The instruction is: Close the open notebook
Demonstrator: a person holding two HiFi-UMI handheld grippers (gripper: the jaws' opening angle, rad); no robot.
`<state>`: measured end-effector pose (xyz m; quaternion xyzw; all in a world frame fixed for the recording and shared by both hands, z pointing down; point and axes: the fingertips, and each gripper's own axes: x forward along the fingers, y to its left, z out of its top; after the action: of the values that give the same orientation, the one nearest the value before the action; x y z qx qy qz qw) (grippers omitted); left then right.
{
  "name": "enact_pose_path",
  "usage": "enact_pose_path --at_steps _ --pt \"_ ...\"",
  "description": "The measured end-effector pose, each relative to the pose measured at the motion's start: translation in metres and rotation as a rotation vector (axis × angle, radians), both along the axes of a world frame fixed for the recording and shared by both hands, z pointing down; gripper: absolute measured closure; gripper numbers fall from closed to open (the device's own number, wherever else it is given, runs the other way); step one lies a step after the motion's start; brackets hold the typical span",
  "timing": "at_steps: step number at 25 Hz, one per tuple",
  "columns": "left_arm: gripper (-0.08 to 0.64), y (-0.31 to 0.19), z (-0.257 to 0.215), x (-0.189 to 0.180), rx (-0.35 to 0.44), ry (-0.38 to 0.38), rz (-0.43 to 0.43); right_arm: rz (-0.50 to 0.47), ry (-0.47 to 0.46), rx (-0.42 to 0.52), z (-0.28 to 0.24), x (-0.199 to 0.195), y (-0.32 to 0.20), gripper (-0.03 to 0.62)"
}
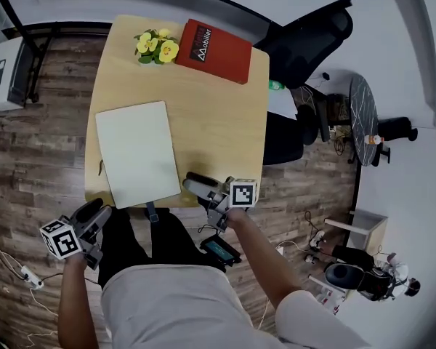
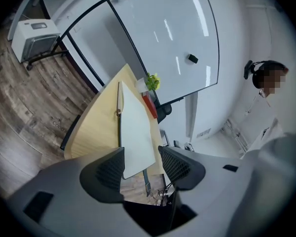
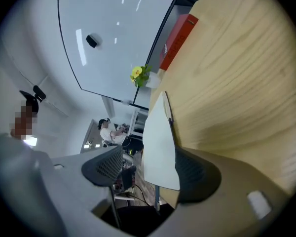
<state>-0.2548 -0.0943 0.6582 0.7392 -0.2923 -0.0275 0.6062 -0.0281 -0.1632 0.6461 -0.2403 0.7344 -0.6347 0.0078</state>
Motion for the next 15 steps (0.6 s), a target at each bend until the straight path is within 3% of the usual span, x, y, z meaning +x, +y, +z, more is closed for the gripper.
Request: enact_pose_path --at_steps 4,9,15 --pt "0.333 -0.013 0.003 -0.001 0.020 -0.039 -0.014 -0.141 0.065 0.010 0.019 -0.003 -0.006 0.258" --pt "0.334 -0.023 0.013 0.000 -0.025 -0.073 -0.025 -0.241 0.115 -0.010 0.031 -0.005 -0.014 0.258" --pt "0.334 -0.030 0.031 0.005 -0.046 -0.118 0.005 -0.337 0.083 -0.065 0.034 -0.020 -0.012 0.264"
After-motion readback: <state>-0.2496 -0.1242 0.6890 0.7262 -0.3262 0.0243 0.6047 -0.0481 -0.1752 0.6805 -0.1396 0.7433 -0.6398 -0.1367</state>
